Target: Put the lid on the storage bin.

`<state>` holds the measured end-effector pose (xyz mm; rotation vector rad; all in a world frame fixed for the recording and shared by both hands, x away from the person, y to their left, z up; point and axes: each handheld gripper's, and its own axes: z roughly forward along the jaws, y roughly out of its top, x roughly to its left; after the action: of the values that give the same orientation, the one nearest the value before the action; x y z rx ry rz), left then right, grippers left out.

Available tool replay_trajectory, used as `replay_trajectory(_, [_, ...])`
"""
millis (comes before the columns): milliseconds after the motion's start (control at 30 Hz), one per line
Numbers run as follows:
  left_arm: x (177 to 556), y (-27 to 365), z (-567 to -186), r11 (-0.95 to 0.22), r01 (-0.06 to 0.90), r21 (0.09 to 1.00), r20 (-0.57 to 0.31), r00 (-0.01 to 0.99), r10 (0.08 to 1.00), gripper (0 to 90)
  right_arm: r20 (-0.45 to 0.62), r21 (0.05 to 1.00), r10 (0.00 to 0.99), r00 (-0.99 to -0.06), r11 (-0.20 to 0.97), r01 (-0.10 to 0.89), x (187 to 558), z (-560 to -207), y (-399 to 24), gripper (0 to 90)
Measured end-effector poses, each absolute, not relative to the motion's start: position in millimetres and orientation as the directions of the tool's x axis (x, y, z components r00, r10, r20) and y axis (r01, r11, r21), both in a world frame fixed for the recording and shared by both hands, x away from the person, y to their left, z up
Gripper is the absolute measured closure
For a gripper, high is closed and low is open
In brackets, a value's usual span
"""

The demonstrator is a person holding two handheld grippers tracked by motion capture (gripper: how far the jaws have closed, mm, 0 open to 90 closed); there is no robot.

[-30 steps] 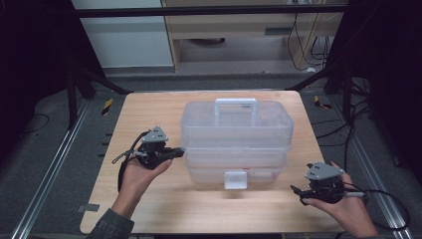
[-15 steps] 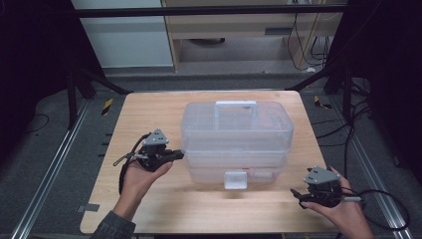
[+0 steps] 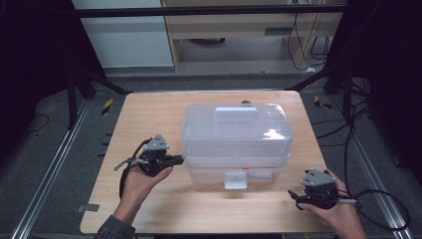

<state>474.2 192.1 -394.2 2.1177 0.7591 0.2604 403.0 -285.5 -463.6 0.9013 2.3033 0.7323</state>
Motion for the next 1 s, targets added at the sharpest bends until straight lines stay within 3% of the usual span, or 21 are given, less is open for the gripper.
replay_trajectory(300, [474, 193, -397, -0.463, 0.427, 0.777, -0.080, 0.797, 0.599, 89.8, -0.294, 0.657, 0.729, -0.618, 0.624, 0.424, 403, -462, -286, 13.0])
replay_trajectory(433, [474, 198, -396, -0.506, 0.420, 0.754, -0.025, 0.787, 0.616, 89.8, -0.298, 0.655, 0.730, -0.616, 0.625, 0.424, 404, -461, -286, 13.1])
replay_trajectory(567, [481, 217, -395, -0.456, 0.449, 0.768, -0.059, 0.760, 0.648, 89.8, -0.309, 0.649, 0.731, -0.609, 0.630, 0.426, 408, -456, -287, 13.4])
replay_trajectory(1000, [504, 243, -401, -0.437, 0.482, 0.760, -0.043, 0.708, 0.705, 89.8, -0.307, 0.623, 0.775, -0.553, 0.603, 0.499, 443, -436, -296, 16.3])
